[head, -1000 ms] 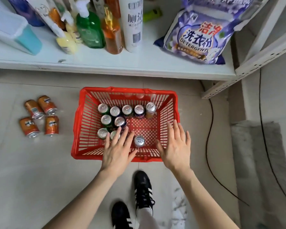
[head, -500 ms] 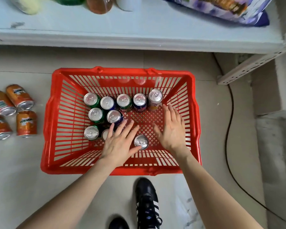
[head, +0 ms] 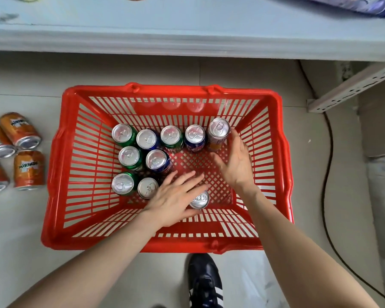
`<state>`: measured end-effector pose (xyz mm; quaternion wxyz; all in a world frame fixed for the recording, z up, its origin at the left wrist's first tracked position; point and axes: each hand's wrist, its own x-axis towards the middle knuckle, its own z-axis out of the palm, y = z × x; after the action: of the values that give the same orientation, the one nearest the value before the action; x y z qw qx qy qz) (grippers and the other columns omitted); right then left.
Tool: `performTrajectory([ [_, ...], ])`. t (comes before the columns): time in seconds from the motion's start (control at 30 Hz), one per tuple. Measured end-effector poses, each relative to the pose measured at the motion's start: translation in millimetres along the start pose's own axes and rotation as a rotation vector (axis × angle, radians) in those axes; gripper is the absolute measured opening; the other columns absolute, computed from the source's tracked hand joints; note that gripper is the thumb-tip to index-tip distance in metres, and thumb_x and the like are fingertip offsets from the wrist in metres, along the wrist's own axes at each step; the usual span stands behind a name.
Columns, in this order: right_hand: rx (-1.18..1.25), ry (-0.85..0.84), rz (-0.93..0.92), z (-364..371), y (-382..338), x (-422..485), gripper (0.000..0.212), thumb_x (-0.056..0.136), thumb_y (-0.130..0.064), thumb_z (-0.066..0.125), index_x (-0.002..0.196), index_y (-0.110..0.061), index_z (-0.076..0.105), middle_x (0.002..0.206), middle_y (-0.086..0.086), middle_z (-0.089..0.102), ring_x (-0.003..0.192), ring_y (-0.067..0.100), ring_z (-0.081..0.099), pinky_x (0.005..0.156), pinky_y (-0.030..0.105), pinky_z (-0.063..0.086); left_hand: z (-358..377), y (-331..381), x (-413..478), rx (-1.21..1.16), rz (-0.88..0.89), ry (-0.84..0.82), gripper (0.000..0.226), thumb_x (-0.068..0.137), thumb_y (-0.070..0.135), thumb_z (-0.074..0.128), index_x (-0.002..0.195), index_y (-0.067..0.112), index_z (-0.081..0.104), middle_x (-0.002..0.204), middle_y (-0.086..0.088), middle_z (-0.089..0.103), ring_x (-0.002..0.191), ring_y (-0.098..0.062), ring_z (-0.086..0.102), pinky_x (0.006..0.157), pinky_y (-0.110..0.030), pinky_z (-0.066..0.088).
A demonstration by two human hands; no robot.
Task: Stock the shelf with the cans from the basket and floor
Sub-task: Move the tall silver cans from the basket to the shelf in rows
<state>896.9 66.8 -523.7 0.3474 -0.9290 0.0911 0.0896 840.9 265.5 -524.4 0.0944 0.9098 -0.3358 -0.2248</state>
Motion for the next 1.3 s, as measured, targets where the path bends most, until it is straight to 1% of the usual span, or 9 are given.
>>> performTrajectory([
  [0.23, 0.190, 0.042, 0.029, 12.0, 4.4, 22.9, 0.075, 0.087, -0.031, 0.071, 0.147, -0.013, 0.031, 0.148, 0.006, 0.045, 0.138, 0.020, 0.041, 0.115, 0.035, 0.034, -4.6, -16.0, 13.5, -0.171, -0.093, 0.094, 0.067, 0.090, 0.059, 0.039, 0.148, 0.029, 0.026, 0.155, 0.011, 0.026, 0.143, -0.009, 0.017, 0.113, -0.042, 0.030],
  [0.4, 0.294, 0.044, 0.048, 17.9, 8.9, 34.8, 0.068, 0.087, -0.029, 0.073, 0.143, -0.016, 0.036, 0.140, 0.003, 0.054, 0.125, 0.005, 0.046, 0.105, 0.022, 0.036, -2.6, -25.0, 17.7, -0.277, -0.115, 0.151, 0.068, 0.088, 0.058, 0.039, 0.146, 0.023, 0.031, 0.149, 0.005, 0.038, 0.136, -0.011, 0.031, 0.108, -0.039, 0.038],
  [0.53, 0.386, 0.030, 0.068, 22.3, 11.3, 40.4, 0.065, 0.086, -0.025, 0.074, 0.140, -0.018, 0.038, 0.137, 0.001, 0.056, 0.121, 0.004, 0.049, 0.105, 0.023, 0.040, 0.4, -32.1, 23.0, -0.442, -0.191, 0.167, 0.065, 0.089, 0.054, 0.048, 0.144, 0.024, 0.033, 0.144, 0.001, 0.044, 0.128, -0.016, 0.045, 0.104, -0.040, 0.043],
  [0.67, 0.415, 0.045, 0.074, 25.2, 12.4, 45.2, 0.064, 0.086, -0.026, 0.074, 0.139, -0.019, 0.038, 0.135, 0.000, 0.057, 0.116, -0.002, 0.046, 0.096, 0.011, 0.037, 1.5, -34.6, 27.6, -0.589, -0.224, 0.188, 0.063, 0.088, 0.048, 0.058, 0.141, 0.022, 0.037, 0.140, 0.001, 0.048, 0.122, -0.014, 0.051, 0.100, -0.030, 0.043],
  [0.73, 0.419, 0.051, 0.068, 24.4, 13.1, 46.6, 0.065, 0.086, -0.026, 0.074, 0.139, -0.017, 0.038, 0.135, 0.000, 0.057, 0.116, -0.001, 0.046, 0.093, 0.007, 0.036, 0.3, -34.7, 30.3, -0.646, -0.251, 0.183, 0.061, 0.087, 0.045, 0.061, 0.140, 0.022, 0.039, 0.139, 0.001, 0.050, 0.122, -0.013, 0.051, 0.101, -0.031, 0.043],
  [0.83, 0.410, 0.058, 0.061, 23.1, 15.4, 45.5, 0.068, 0.085, -0.027, 0.074, 0.141, -0.014, 0.037, 0.137, 0.004, 0.056, 0.121, 0.005, 0.049, 0.097, 0.010, 0.038, -1.4, -33.9, 32.8, -0.735, -0.298, 0.178, 0.058, 0.086, 0.041, 0.065, 0.136, 0.023, 0.044, 0.134, 0.005, 0.054, 0.119, -0.011, 0.052, 0.099, -0.029, 0.044],
  [0.93, 0.423, 0.081, 0.099, 21.4, 17.9, 40.9, 0.070, 0.085, -0.027, 0.074, 0.142, -0.014, 0.036, 0.140, 0.003, 0.053, 0.118, -0.002, 0.043, 0.087, -0.005, 0.032, -3.3, -30.8, 32.1, -0.756, -0.320, 0.178, 0.055, 0.084, 0.040, 0.067, 0.133, 0.025, 0.046, 0.130, 0.007, 0.055, 0.115, -0.009, 0.052, 0.096, -0.027, 0.043],
  [1.07, 0.430, 0.112, 0.104, 12.1, 17.8, 31.4, 0.068, 0.084, -0.027, 0.075, 0.141, -0.015, 0.039, 0.132, -0.005, 0.053, 0.116, 0.000, 0.045, 0.080, -0.010, 0.031, -10.5, -25.0, 27.6, -0.736, -0.323, 0.216, 0.051, 0.083, 0.037, 0.069, 0.128, 0.022, 0.049, 0.126, 0.006, 0.055, 0.112, -0.011, 0.054, 0.094, -0.032, 0.047],
  [1.3, 0.438, 0.124, 0.093, -24.5, -11.5, 10.5, 0.068, 0.081, -0.031, 0.078, 0.138, -0.020, 0.042, 0.124, -0.017, 0.052, 0.109, -0.012, 0.049, 0.084, -0.005, 0.036, -46.3, -14.5, 5.7, -0.713, -0.391, 0.362, 0.050, 0.082, 0.034, 0.072, 0.125, 0.022, 0.051, 0.114, 0.013, 0.051, 0.100, 0.004, 0.044, 0.076, -0.001, 0.032],
])
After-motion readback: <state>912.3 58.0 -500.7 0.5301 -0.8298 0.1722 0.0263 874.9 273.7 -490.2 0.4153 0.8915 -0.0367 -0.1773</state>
